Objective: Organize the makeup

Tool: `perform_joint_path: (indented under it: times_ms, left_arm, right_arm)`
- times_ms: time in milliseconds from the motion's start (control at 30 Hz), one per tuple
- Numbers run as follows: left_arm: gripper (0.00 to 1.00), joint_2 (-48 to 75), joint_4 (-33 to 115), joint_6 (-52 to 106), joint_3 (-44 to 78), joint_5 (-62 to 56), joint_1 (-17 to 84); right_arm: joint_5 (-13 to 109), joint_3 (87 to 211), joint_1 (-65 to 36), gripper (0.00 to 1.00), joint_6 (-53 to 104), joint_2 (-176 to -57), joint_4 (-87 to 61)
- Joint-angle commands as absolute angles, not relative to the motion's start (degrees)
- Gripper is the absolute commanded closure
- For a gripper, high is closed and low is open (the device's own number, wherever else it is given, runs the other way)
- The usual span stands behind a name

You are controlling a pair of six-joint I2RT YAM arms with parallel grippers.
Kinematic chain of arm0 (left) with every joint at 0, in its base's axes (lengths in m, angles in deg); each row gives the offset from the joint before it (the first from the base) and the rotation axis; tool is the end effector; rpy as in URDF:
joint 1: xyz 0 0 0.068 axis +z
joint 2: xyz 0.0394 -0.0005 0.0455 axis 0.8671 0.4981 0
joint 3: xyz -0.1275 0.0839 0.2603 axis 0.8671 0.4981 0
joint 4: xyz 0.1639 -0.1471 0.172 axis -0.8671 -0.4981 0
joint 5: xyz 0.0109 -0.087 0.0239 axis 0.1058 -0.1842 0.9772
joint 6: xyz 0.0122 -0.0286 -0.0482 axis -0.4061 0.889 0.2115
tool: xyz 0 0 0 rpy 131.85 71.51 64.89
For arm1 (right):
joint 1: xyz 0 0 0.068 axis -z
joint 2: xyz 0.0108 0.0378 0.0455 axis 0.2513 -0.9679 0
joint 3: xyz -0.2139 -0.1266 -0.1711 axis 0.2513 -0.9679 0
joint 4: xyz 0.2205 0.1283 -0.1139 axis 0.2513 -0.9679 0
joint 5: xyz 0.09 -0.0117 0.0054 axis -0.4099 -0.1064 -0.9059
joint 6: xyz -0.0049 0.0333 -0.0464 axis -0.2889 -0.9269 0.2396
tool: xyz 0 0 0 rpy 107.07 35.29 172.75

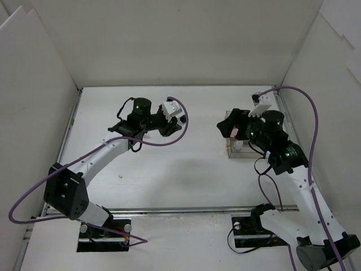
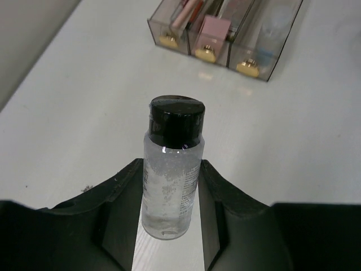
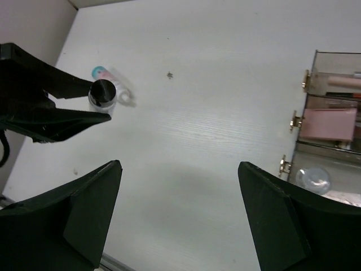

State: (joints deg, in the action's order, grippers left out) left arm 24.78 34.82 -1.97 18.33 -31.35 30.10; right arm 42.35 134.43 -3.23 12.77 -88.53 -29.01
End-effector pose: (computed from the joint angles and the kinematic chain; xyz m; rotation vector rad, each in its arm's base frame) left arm 0.3131 -0.2087 0.3521 1.1462 1.5518 -0.7641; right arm 0.1951 0.0722 0.4290 -0.1470 1.7511 0.6777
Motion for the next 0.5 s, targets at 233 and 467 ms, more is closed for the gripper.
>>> perform_joint_path:
  times_ms: [233, 467]
  left_arm:
    - [1.0, 15.8, 59.0, 9.0, 23.3, -34.0, 24.5]
    - [1.0, 14.6, 58.1, 3.6, 24.0, -34.1, 21.8]
  right_arm:
    - [31.4, 139.9, -7.1, 0.18, 0.8, -98.3, -14.2]
    - [30.8, 141.7, -10.2, 0.18, -0.3, -101.7, -13.6]
